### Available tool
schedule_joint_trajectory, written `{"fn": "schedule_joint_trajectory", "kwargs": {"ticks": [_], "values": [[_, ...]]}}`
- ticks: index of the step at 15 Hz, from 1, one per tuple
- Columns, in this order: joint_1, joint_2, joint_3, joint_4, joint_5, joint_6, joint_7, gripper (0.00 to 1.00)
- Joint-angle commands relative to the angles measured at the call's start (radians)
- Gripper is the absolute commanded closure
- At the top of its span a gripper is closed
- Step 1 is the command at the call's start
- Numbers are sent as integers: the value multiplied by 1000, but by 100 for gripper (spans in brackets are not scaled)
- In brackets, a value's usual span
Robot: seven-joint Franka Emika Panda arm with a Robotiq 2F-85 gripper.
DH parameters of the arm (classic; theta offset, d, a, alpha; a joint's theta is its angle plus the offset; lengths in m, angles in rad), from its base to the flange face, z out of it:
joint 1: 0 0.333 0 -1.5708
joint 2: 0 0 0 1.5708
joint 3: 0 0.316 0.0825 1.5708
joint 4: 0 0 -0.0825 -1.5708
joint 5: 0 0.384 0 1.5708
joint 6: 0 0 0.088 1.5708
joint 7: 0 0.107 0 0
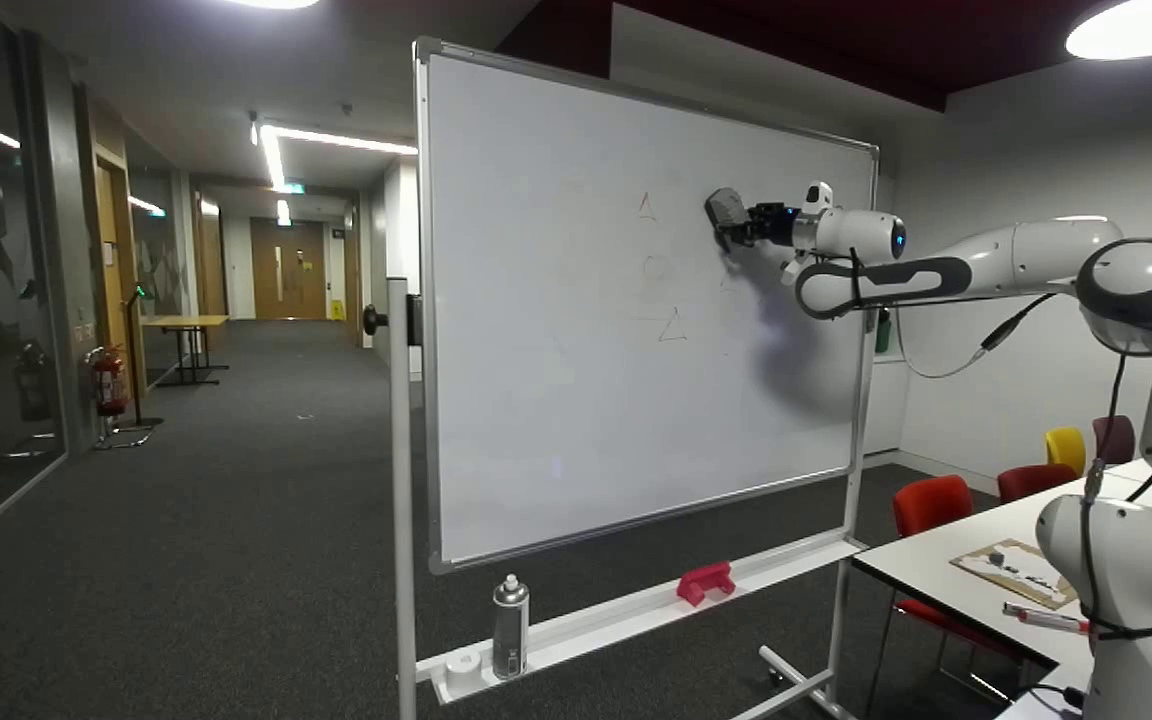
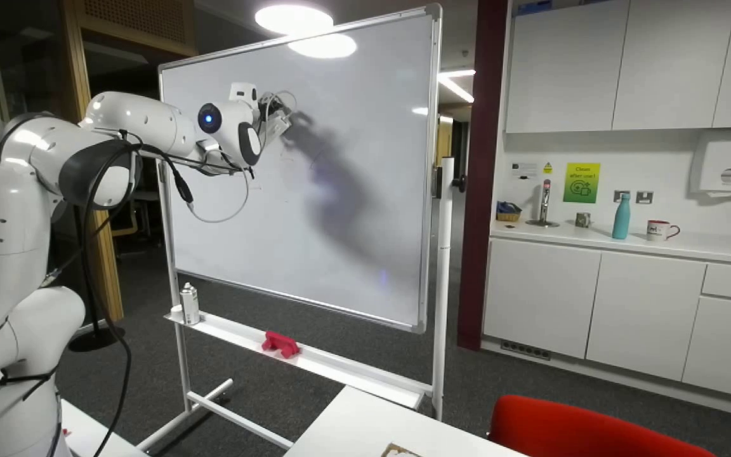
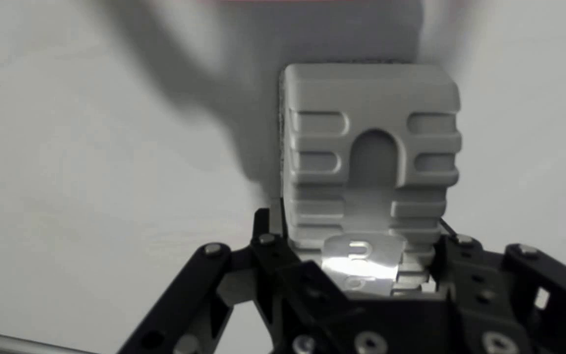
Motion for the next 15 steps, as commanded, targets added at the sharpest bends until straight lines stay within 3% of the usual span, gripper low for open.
{"fn": "schedule_joint_trajectory", "kwargs": {"ticks": [1, 10, 13, 14, 15], "values": [[34, 30, -34, -34, 14, -1, -56, 65], [21, 64, -40, -47, 15, -1, -79, 65], [28, 61, -32, -26, 55, 0, -51, 65], [10, 68, -6, -38, 116, 1, -64, 65], [-3, 43, 4, -34, 55, -3, -57, 65]]}}
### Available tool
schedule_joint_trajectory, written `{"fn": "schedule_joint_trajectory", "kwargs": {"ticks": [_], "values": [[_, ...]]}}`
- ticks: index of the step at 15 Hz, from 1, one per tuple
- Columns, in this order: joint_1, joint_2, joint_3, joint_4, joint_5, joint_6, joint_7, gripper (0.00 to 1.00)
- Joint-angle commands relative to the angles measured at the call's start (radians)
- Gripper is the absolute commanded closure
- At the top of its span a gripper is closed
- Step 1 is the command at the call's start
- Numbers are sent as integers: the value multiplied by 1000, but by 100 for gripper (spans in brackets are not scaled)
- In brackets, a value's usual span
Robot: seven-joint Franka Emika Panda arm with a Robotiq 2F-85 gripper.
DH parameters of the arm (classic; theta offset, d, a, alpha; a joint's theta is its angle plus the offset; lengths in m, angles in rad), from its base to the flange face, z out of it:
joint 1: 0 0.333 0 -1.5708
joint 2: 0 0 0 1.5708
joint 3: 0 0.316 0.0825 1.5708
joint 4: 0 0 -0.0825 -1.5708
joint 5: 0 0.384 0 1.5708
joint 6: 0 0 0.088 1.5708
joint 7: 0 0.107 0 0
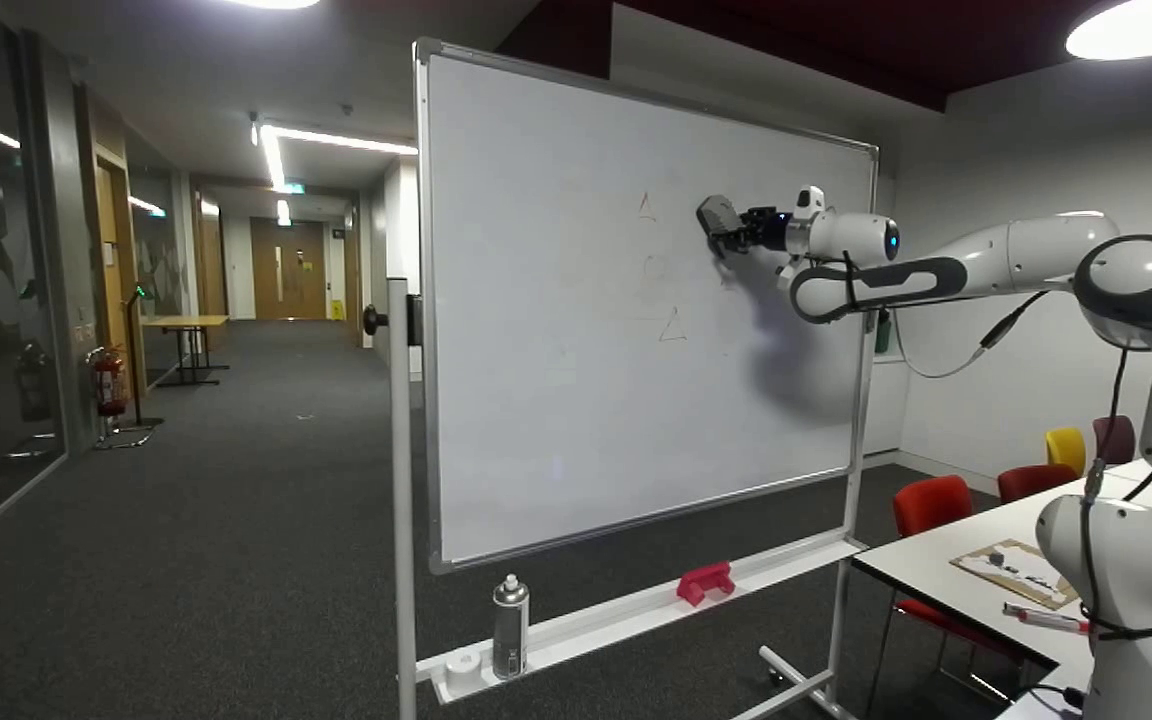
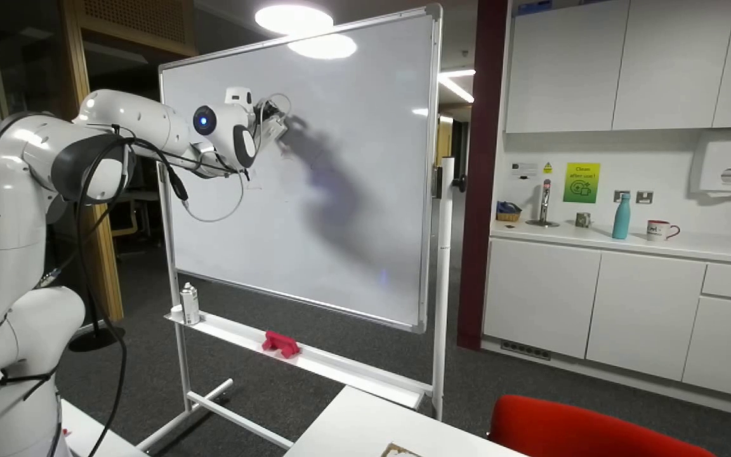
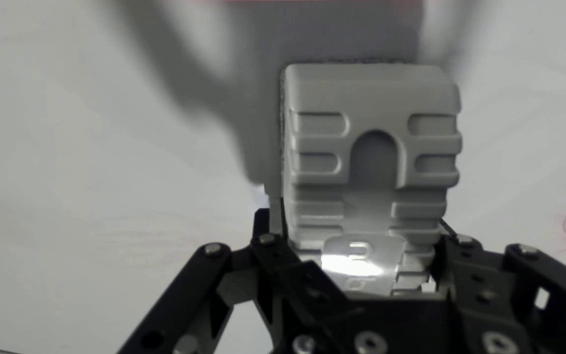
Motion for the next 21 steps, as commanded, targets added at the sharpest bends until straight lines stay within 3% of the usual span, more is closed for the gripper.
{"fn": "schedule_joint_trajectory", "kwargs": {"ticks": [1, 10, 11, 16, 21], "values": [[-7, -7, 17, -4, 24, -4, -25, 40], [-10, -9, 19, -5, 23, -4, -24, 40], [5, -11, 12, 1, 22, -4, -30, 65], [98, 11, -49, 5, 21, -4, -69, 65], [285, 56, -196, -10, 23, 2, -120, 65]]}}
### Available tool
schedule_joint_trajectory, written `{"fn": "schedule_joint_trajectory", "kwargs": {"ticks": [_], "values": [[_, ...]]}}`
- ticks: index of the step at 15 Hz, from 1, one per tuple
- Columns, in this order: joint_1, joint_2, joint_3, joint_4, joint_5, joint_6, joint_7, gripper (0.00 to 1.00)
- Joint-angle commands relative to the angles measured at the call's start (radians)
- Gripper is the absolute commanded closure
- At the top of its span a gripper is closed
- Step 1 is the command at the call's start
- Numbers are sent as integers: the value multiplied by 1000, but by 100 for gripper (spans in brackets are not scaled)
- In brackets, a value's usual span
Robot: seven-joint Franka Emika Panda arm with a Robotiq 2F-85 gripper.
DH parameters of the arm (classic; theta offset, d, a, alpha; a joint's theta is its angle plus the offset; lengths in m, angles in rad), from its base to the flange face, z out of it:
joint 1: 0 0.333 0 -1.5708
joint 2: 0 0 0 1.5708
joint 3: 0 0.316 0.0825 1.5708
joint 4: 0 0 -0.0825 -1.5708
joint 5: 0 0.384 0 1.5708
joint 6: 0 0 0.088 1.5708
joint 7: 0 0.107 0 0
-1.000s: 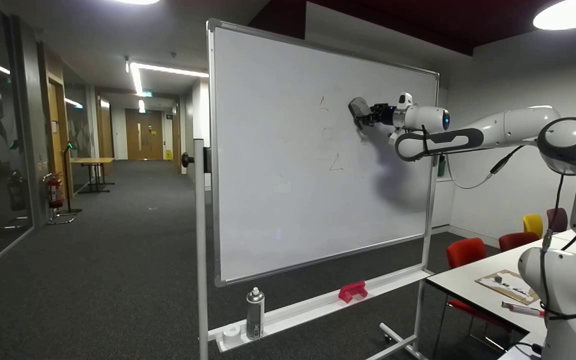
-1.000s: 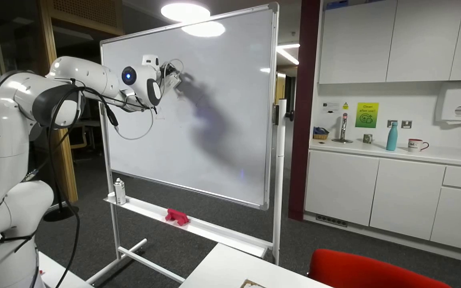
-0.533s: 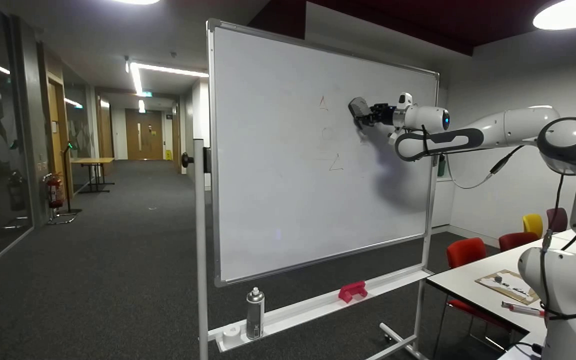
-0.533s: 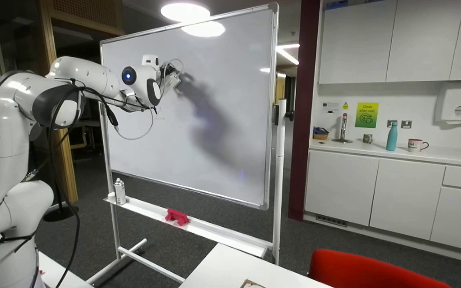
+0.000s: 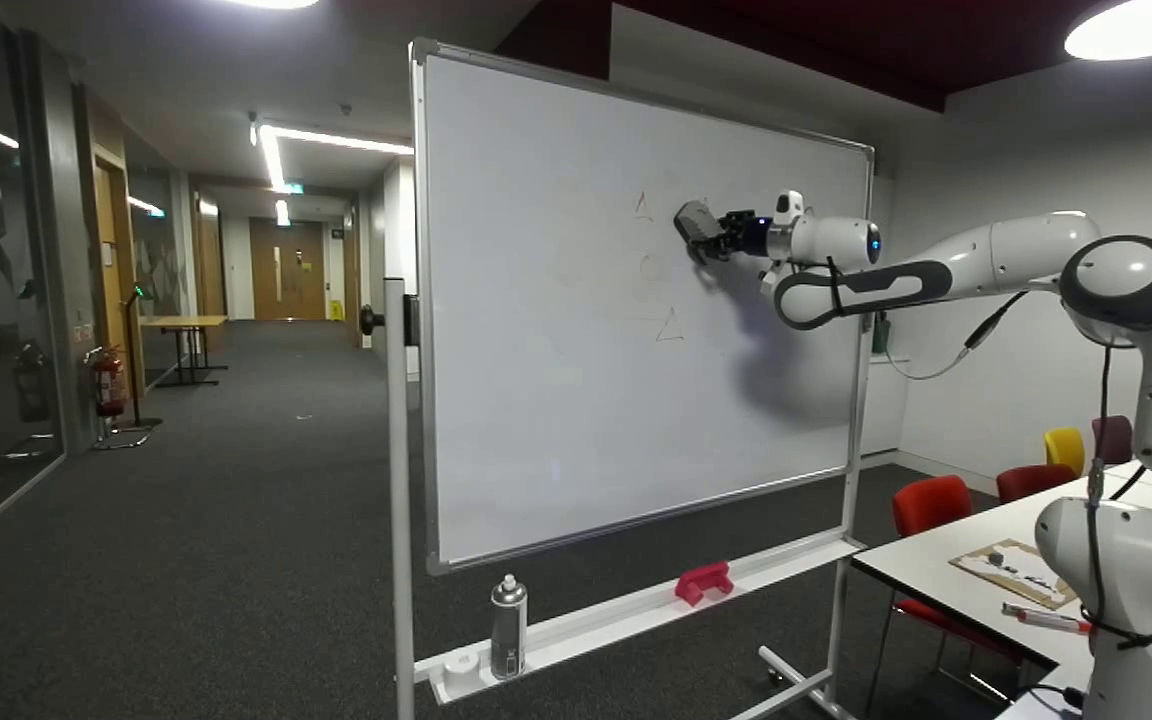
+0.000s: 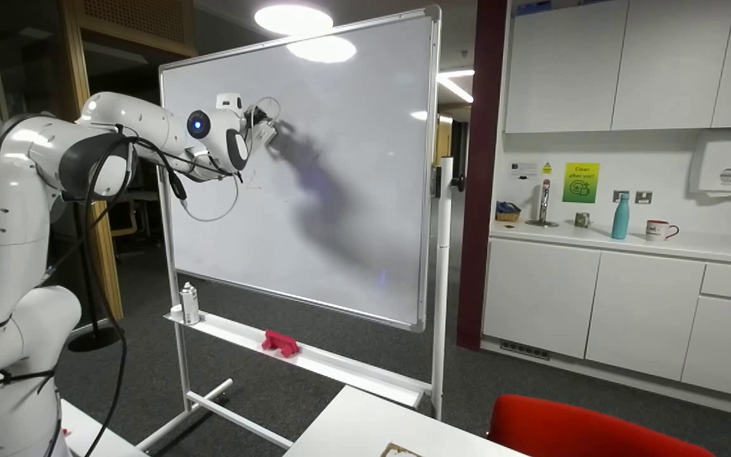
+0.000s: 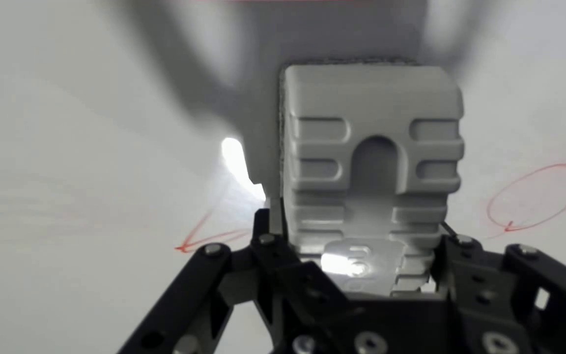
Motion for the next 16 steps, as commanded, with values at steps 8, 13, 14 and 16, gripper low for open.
{"fn": "schedule_joint_trajectory", "kwargs": {"ticks": [8, 13, 14, 16], "values": [[273, 56, -210, 36, 4, 1, -83, 65], [219, 77, -176, 67, -4, 1, -51, 65], [215, 76, -175, 62, -7, 1, -50, 65], [221, 88, -173, 22, 0, 0, -20, 40]]}}
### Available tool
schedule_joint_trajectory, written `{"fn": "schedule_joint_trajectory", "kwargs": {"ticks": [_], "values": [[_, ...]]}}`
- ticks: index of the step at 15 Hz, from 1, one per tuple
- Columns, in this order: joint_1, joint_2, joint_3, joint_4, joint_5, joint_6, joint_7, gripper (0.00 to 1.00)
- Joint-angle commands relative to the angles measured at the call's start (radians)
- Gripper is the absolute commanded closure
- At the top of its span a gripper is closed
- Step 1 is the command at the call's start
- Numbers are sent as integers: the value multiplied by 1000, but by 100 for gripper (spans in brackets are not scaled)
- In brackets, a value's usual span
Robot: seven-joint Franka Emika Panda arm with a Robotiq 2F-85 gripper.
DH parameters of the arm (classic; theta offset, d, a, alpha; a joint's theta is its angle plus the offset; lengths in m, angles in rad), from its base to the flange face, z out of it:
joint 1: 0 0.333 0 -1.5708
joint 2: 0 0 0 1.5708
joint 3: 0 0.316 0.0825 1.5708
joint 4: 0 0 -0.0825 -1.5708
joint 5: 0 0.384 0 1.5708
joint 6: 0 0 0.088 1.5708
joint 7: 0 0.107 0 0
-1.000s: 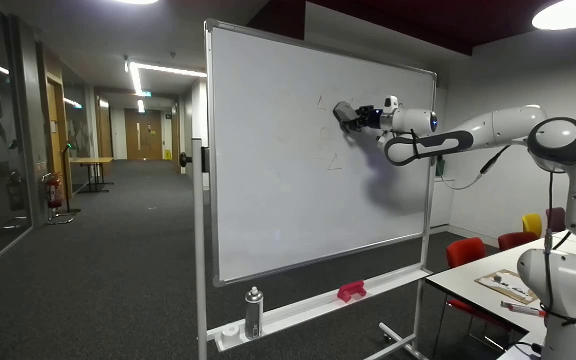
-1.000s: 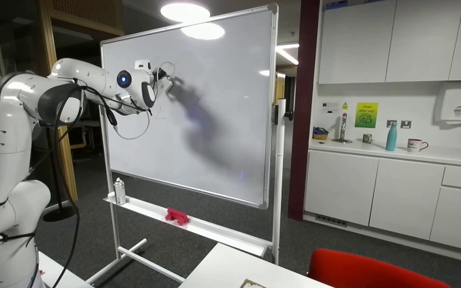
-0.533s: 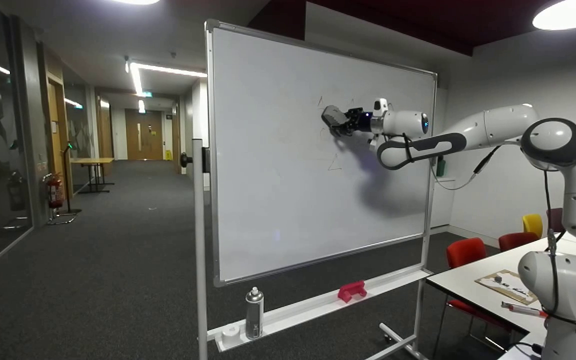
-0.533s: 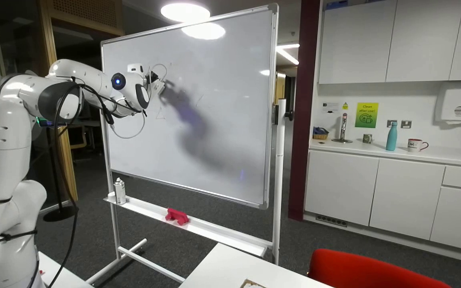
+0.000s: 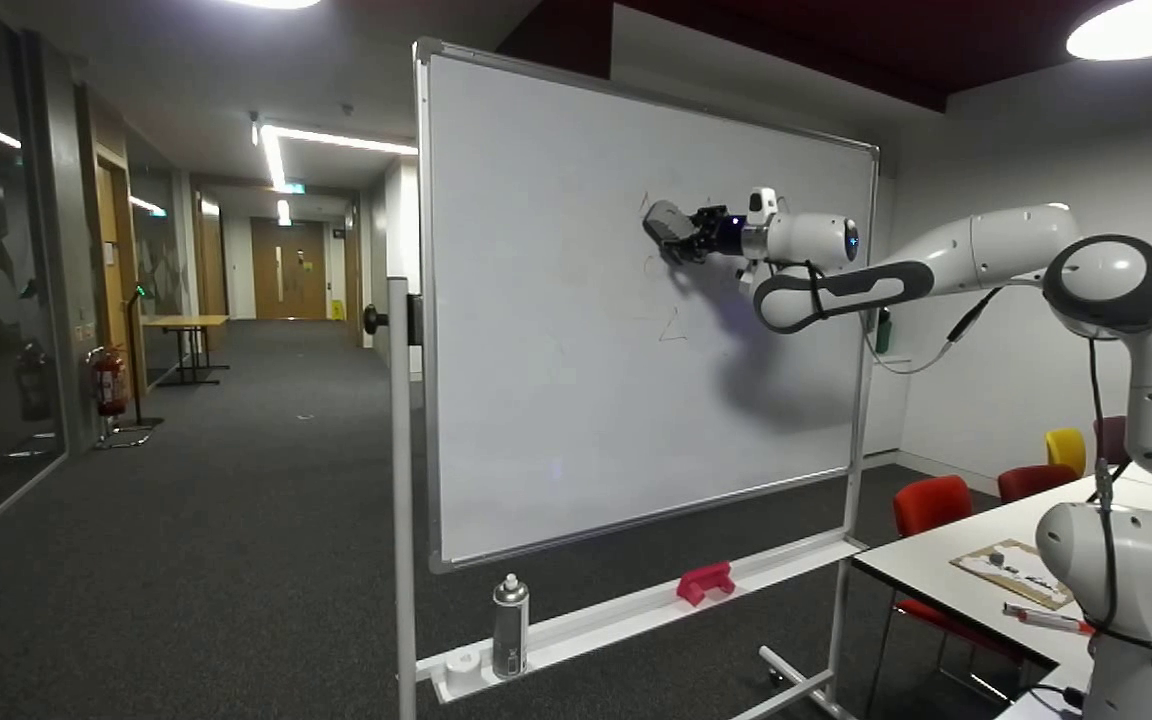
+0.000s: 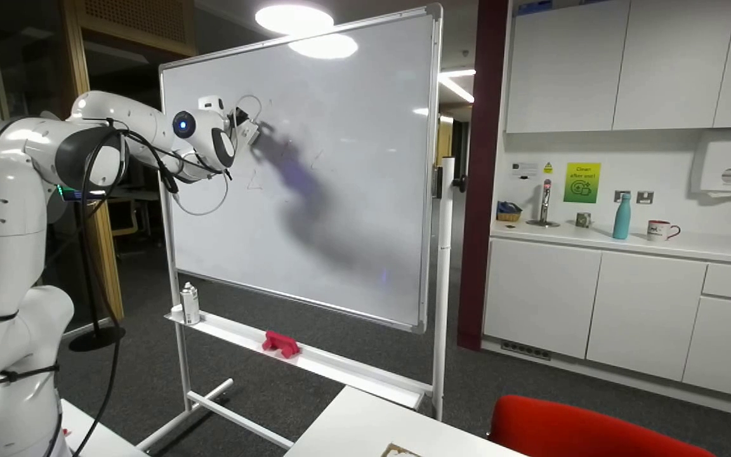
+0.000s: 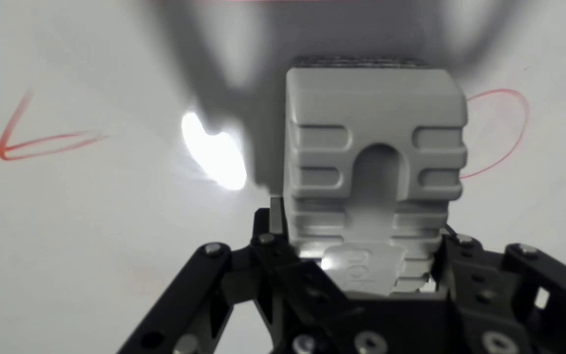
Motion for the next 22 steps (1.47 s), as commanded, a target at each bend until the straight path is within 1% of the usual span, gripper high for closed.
{"fn": "schedule_joint_trajectory", "kwargs": {"ticks": [1, 16, 17, 22], "values": [[0, 0, 1, 0, 0, 0, 1, 40], [-1, 0, 2, 0, 0, 0, 1, 40], [4, 0, 0, 14, 5, 0, -3, 65], [-18, -10, 5, 96, 41, 0, 37, 65]]}}
